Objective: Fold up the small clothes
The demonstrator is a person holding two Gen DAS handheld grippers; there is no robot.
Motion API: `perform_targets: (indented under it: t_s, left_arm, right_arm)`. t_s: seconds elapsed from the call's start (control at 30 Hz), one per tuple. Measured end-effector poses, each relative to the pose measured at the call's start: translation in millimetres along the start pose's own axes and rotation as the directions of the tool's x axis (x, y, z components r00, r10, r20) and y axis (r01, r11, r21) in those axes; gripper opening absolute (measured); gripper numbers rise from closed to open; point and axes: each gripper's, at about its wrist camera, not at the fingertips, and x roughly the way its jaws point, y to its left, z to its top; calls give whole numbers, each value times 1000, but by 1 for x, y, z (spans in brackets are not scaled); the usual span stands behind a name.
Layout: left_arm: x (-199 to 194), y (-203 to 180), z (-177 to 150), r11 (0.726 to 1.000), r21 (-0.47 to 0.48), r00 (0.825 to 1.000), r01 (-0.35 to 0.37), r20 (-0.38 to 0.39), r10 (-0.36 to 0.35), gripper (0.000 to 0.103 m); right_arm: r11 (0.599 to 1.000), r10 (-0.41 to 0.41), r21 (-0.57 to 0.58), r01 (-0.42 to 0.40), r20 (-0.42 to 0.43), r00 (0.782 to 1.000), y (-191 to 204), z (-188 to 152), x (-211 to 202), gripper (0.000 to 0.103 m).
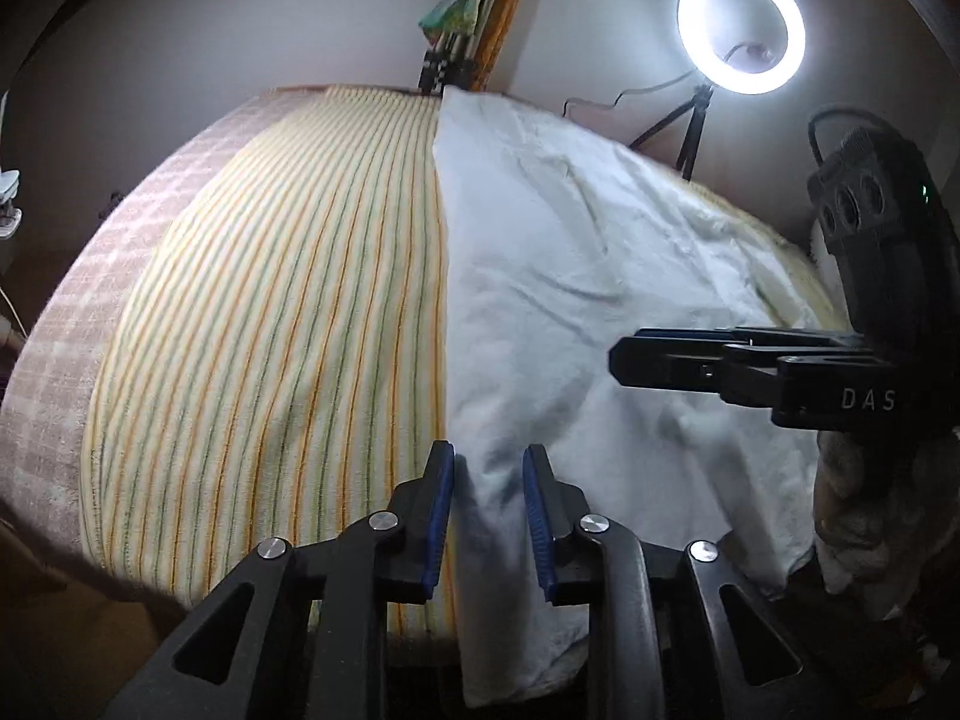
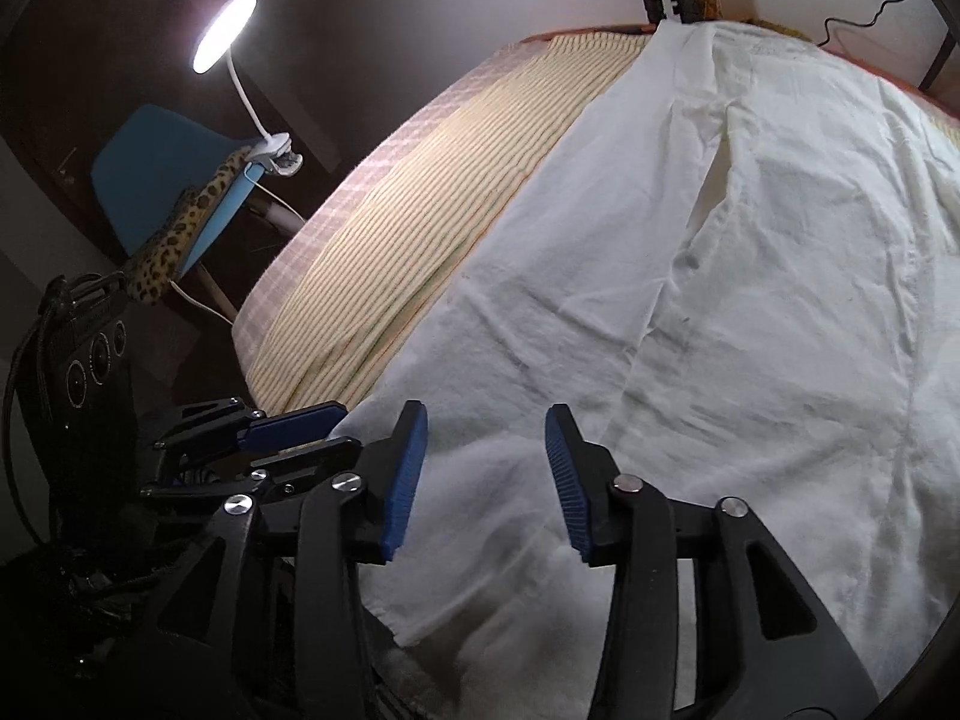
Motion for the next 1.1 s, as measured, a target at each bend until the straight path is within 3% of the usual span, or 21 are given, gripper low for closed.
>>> perform_targets:
  t_s: [0.23,0.3,0.53,0.63,0.83,1.1]
  left_arm:
    - [-42,-30,10,998,43,994,50,98,-54,39]
    - [-49,-37,11,996,32,990,84,108,-87,50]
    - [-41,-69,12,983,9,978,182,102,-182,53]
    - [-34,-89,9,976,28,973,217,73,-218,53]
    - [-22,-125,10,959,67,960,274,33,-277,53]
    - [5,-166,14,941,91,945,326,-21,-326,54]
  right_arm:
    - [997,-76,35,73,119,990,-29,-8,-72,52]
    - [992,-114,62,106,147,983,-45,-13,-94,52]
    - [952,-268,199,232,177,947,-124,-30,-159,52]
    - [919,-331,283,275,171,928,-170,-34,-181,52]
    - [862,-385,404,306,130,914,-238,-48,-204,52]
    - [834,-376,456,312,54,925,-286,-62,-198,52]
